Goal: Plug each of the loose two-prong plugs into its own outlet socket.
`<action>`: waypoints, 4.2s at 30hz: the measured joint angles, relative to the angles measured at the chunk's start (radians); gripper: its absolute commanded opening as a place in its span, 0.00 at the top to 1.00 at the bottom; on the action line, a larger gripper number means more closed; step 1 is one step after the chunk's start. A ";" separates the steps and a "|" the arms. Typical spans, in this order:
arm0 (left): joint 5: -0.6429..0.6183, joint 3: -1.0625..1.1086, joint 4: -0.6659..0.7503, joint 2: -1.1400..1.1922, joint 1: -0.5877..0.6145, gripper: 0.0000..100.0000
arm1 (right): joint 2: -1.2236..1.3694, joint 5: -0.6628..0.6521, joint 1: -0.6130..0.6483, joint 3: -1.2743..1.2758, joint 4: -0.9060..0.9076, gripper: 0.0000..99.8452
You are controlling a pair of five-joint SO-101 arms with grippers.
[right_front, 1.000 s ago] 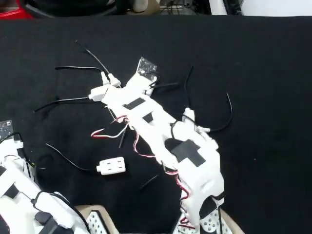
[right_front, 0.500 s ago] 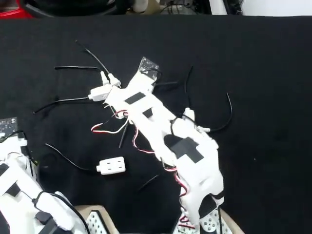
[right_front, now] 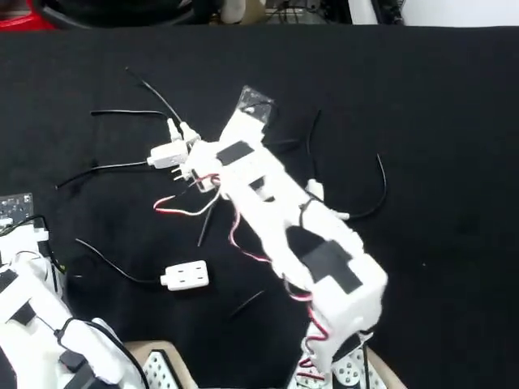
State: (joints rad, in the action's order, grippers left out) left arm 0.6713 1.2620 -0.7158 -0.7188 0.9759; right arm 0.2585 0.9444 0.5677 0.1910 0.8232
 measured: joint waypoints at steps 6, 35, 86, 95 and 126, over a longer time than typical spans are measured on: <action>0.000 0.000 0.000 0.000 0.000 0.80 | -0.017 -0.068 -0.008 0.127 -0.176 0.96; 0.002 0.000 0.000 0.000 0.000 0.80 | 0.278 -0.095 0.028 -0.026 -0.451 0.99; -0.506 0.226 -0.187 -1.034 -0.852 0.80 | -0.965 -0.322 -0.006 0.787 -0.465 0.99; -0.511 0.281 -0.138 -1.080 -1.034 0.80 | -0.965 -0.226 0.015 0.810 -0.471 0.99; -0.516 0.396 0.035 -1.099 -0.991 0.80 | -0.967 -0.276 0.216 0.862 -0.265 0.99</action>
State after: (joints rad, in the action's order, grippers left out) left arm 0.1557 1.6579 -0.6805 -1.8174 -0.0153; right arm -0.7081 0.6682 0.7841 1.0533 0.5577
